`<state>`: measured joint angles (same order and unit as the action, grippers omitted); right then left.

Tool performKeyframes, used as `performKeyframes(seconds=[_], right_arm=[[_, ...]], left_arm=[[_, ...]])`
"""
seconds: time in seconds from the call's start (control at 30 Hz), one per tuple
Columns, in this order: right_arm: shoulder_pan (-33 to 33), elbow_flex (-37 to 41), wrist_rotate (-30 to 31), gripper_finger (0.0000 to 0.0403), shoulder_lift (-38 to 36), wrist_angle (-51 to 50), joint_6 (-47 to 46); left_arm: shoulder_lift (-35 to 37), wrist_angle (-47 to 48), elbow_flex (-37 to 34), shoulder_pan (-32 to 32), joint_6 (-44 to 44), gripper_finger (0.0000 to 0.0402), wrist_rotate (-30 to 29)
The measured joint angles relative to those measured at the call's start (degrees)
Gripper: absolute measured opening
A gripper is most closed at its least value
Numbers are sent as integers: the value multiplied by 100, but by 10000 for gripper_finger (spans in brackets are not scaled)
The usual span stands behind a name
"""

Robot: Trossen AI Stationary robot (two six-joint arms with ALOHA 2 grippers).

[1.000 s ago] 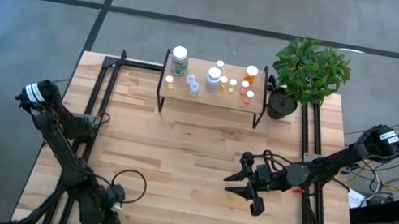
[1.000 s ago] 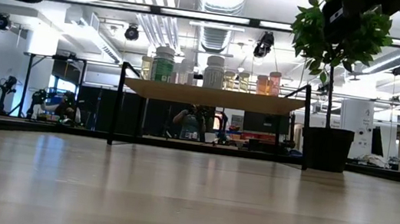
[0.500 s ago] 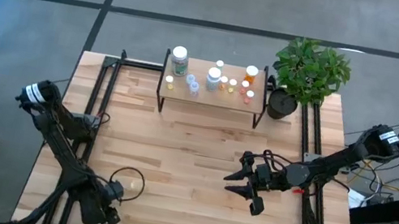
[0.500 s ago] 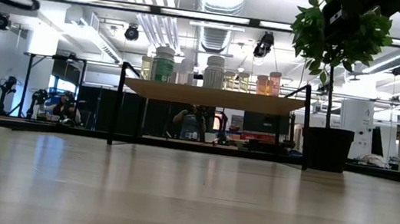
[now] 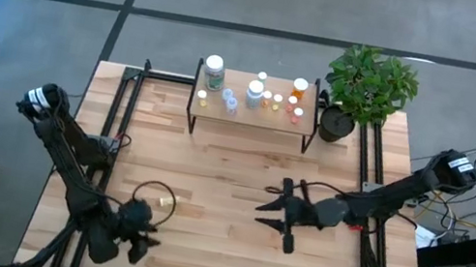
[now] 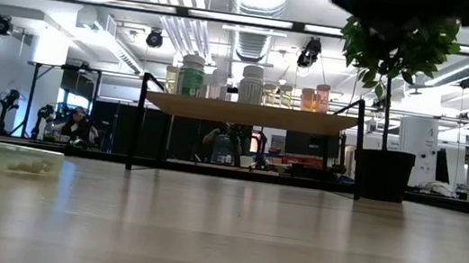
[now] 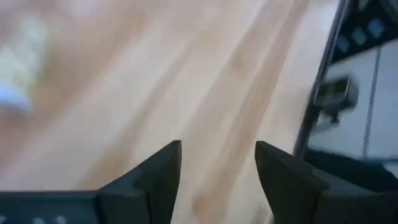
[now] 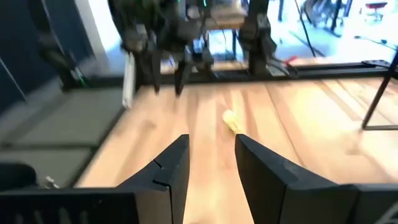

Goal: Pick and place medicine bottles onto shelf by color
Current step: Put the yellow pill bottle on the shelf

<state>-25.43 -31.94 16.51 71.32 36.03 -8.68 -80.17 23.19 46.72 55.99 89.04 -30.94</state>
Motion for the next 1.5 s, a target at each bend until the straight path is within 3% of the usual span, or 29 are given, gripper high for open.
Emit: performKeyframes(seconds=[0.13,0.27,0.47,0.63,0.93,1.23,1.5], right_arm=[[35,-818,-44,121,244,-1169,294],[43,-1325,-62,121,384,-1596,560],[173,-1377,-442,121,295,-1564,488],[186,-1365,-450,121,272,-1548,411],[170,-1369,-451,121,272,-1425,105],[183,-1369,-447,121,272,-1304,222],[339,-1369,-445,121,272,-1302,337]], left_arm=[[245,307,-213,-44,-525,189,-846],[278,1231,-344,-198,-904,189,-1051],[278,1147,-791,-180,-1441,189,-1177],[255,773,-1187,37,-1454,189,-1602],[-46,-482,-2010,31,-1768,190,-1750],[-512,-1519,-2268,22,-2230,190,-1919],[-926,-1711,-2275,-4,-2346,190,-2017]])
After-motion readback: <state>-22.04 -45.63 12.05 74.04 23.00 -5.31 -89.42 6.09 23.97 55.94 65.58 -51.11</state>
